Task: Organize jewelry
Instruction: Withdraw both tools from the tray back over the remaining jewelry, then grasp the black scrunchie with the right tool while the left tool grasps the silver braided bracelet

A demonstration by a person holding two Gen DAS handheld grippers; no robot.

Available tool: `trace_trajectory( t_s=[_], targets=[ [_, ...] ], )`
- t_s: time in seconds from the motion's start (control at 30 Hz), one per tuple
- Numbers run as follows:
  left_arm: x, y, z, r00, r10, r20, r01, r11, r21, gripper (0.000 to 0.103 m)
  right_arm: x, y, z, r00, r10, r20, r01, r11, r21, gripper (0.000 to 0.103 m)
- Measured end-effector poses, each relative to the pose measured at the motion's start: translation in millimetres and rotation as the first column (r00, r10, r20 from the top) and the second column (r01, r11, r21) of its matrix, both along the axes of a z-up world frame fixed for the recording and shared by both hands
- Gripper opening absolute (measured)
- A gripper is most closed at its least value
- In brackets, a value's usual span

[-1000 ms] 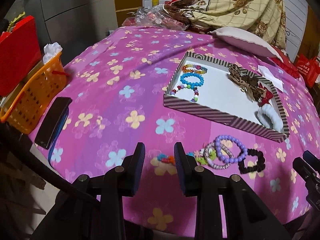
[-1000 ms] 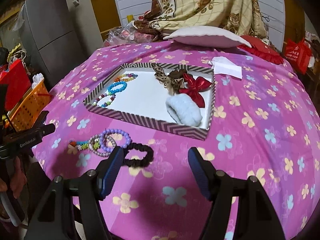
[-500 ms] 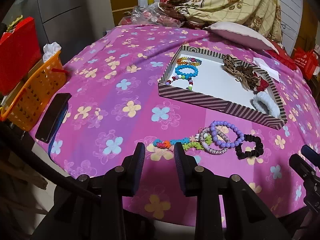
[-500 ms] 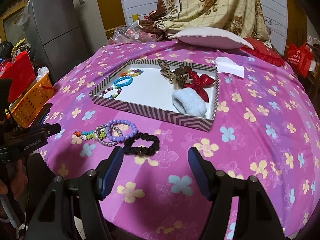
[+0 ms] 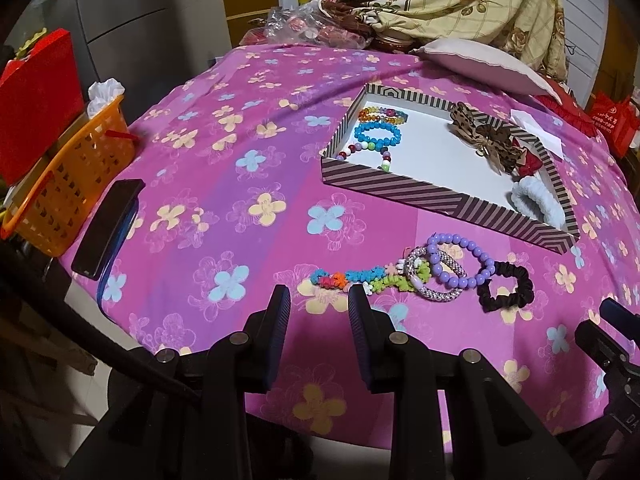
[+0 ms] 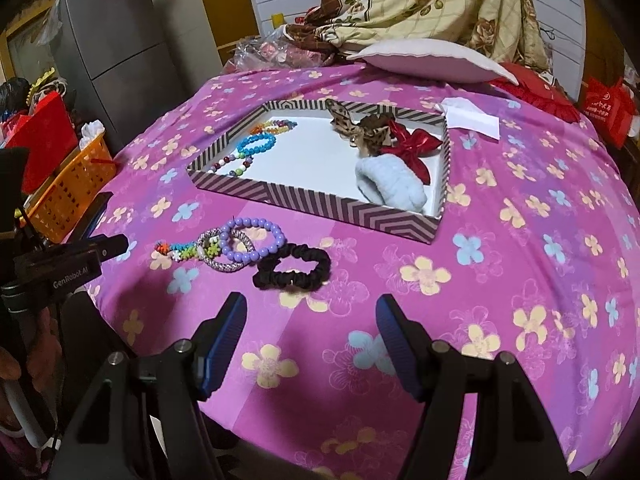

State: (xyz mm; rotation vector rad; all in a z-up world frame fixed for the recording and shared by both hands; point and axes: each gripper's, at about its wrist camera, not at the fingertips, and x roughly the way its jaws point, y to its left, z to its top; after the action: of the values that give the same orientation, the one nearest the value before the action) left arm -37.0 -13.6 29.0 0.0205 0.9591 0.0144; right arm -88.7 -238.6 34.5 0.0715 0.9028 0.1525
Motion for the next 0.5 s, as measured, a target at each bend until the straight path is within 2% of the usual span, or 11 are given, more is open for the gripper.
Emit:
trace_trajectory(
  t_s=[0.17, 0.33, 0.5],
  targets=[
    [2, 3, -2, 1.0, 0.001, -0.011, -0.001, 1.0, -0.009, 0.045, 3, 0, -3, 1.0, -0.002, -0.012, 0.002, 1.0, -0.01, 0.07],
    [6, 15, -5, 0.999, 0.022, -0.037, -0.024, 0.998, -0.062, 0.045, 4, 0, -8, 1.0, 0.004, -0.02, -0.004, 1.0, -0.018, 0.07],
    [14, 28, -11, 0.996, 0.031, -0.086, -0.044, 0.988, -0.146, 0.045, 10, 6, -16, 0.999, 0.03, -0.031, -0.03, 0.999, -0.02, 0.07]
  ],
)
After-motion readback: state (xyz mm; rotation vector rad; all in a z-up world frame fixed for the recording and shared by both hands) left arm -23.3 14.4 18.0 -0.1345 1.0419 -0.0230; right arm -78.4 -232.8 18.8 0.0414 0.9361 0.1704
